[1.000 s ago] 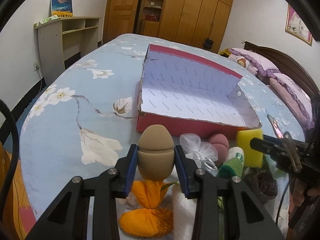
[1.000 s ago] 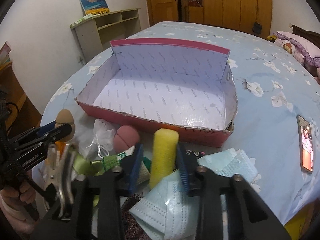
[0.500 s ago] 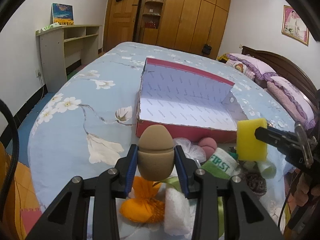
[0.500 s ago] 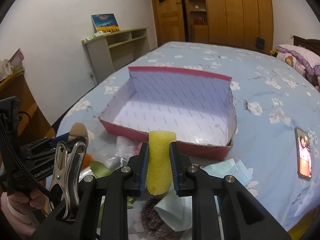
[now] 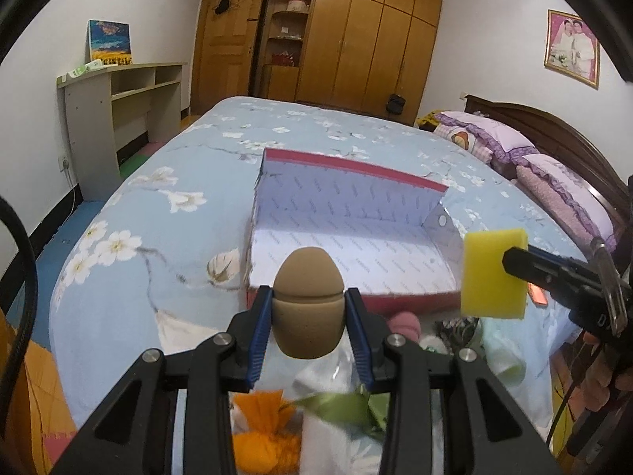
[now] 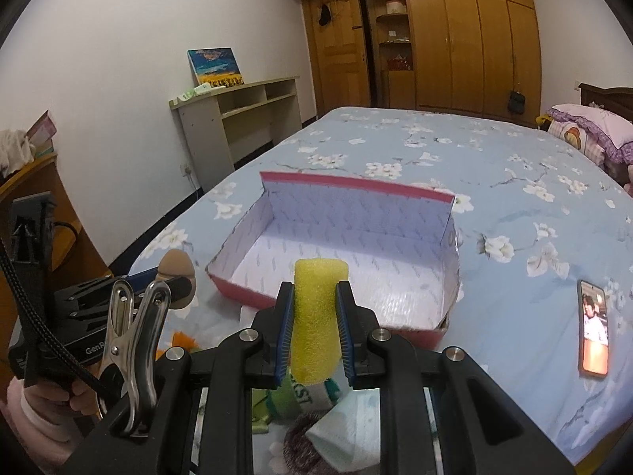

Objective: Organize soft objects
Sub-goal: 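Carry both items into the box and open both tools to release them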

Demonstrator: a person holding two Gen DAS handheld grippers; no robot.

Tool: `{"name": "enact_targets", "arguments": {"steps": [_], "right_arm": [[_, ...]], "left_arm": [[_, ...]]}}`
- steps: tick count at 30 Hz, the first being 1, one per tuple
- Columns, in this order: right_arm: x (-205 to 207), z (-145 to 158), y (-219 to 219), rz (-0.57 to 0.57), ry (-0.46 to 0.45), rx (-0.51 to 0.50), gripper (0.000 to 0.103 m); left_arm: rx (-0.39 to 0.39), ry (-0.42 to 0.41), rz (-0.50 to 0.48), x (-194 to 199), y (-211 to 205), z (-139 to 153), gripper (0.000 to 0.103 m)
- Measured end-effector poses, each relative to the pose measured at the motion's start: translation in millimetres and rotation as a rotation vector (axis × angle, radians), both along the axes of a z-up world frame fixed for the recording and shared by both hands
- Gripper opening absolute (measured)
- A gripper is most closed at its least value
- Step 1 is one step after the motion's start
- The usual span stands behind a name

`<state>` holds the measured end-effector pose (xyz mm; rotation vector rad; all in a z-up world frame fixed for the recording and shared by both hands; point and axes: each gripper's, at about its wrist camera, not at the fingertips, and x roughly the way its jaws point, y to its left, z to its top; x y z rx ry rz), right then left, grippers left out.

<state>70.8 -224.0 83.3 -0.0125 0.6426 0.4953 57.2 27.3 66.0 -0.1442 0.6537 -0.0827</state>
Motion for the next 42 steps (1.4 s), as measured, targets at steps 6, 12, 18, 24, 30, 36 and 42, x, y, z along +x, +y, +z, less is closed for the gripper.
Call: {"name": "enact_targets", "arguments": {"steps": [6, 12, 18, 24, 30, 36, 42], "right_arm": [[18.3, 2.3, -3.5, -0.015, 0.001, -0.005, 0.022], [44.4, -2.8, -8.0, -0.038, 0.018, -0.017, 0.022], [74.1, -8.2, -9.6, -0.053, 0.031, -0.030, 0.022], [109.3, -20.1, -9.2, -0.065, 0.066, -0.020, 0.022], [130.7, -33.7, -7.3, -0.071, 0.099, -0.014, 0.022], [147.7, -47.9, -7.7, -0.069, 0.129, 0.000, 0.022], [161.0, -60.2, -9.7, -0.089, 0.151, -0.016, 0.022]], "left_arm": [[0.019, -0.004, -0.018, 21.9, -6.5, 5.3, 0.038], [0.032, 0.006, -0.026, 45.2, -8.4, 2.0, 0.038], [0.038, 0.038, -0.032, 73.8, -9.8, -10.1, 0.038], [0.045, 0.067, -0.032, 98.5, -11.1, -22.8, 0.038], [0.049, 0.096, -0.031, 114.3, -12.2, -35.7, 0.038], [0.048, 0.127, -0.035, 125.2, -14.1, -47.9, 0.038], [0.042, 0.156, -0.043, 132.0, -16.2, -57.3, 0.039]]}}
